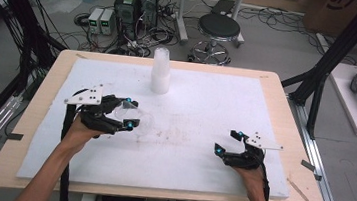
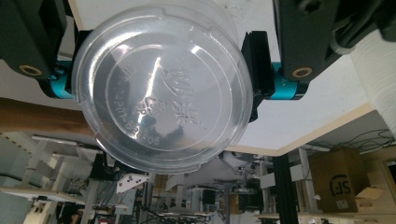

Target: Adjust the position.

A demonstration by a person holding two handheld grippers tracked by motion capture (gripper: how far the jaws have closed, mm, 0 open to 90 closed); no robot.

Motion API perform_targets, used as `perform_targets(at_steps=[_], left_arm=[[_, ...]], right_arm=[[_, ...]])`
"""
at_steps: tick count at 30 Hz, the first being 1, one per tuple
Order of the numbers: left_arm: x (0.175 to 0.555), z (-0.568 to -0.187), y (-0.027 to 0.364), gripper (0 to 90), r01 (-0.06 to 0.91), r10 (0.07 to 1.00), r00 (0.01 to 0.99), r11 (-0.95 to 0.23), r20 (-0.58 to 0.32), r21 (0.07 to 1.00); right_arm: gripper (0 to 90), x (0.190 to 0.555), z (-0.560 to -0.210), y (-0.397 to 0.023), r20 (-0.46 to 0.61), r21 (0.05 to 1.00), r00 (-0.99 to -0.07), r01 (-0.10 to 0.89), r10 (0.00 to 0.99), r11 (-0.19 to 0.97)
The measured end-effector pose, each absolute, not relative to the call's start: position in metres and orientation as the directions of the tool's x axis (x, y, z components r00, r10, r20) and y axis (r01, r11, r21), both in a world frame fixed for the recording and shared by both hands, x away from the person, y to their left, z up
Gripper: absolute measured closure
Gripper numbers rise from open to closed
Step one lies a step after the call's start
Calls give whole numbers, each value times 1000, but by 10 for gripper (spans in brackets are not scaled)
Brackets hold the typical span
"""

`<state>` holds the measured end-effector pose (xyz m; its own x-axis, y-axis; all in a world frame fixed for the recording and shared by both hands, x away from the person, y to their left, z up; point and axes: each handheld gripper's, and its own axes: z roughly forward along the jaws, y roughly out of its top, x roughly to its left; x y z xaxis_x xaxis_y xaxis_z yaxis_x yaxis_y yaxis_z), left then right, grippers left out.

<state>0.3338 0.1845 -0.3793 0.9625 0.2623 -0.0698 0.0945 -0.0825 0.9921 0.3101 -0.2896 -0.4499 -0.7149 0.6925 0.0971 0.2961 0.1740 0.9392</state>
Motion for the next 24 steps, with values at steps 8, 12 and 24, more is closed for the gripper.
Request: perform_targets(at_steps=[8, 12, 24], left_arm=[[331, -381, 178, 374, 83, 226, 972, -56, -68, 995], [330, -382, 176, 374, 91, 200, 976, -31, -83, 995], [328, -383, 158, 375, 87, 141, 987, -28, -82, 996]], right_arm=[[131, 307, -424, -276, 95, 954, -837, 232, 540, 191], [131, 312, -405, -259, 110, 960, -913, 201, 393, 197], [131, 323, -389, -214, 116, 964, -973, 159, 200, 212]])
